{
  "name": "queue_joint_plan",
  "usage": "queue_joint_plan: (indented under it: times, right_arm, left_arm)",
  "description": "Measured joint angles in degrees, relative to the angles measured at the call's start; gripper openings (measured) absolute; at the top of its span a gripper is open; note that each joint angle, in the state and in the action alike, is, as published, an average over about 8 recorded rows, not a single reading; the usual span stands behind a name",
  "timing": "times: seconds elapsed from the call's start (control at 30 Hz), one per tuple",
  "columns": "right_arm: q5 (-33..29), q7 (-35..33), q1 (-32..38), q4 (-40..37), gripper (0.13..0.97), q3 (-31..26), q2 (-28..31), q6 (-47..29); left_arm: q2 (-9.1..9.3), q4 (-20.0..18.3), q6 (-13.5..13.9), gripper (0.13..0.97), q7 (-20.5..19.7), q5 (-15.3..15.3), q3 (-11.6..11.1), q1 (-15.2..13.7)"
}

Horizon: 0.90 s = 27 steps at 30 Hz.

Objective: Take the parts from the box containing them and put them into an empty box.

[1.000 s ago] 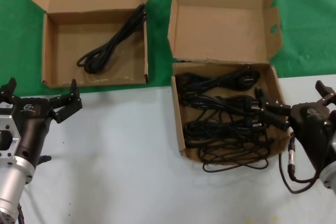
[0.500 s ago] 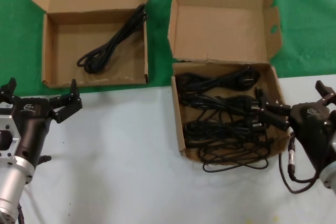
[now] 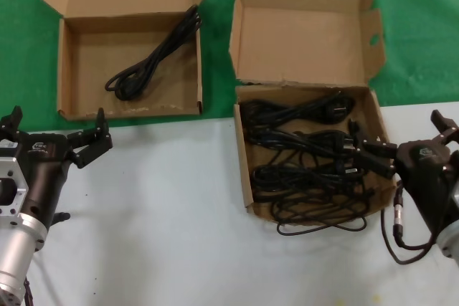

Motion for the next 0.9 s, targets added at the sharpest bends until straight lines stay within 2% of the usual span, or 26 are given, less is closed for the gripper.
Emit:
queue_joint_plan:
  times: [0.9]
  right_arm:
    - [0.0, 0.0, 0.0, 0.0, 0.966, 0.0, 0.0, 0.0]
  left_arm:
    - [0.00, 0.0, 0.0, 0.966, 0.0, 0.0, 0.0, 0.0]
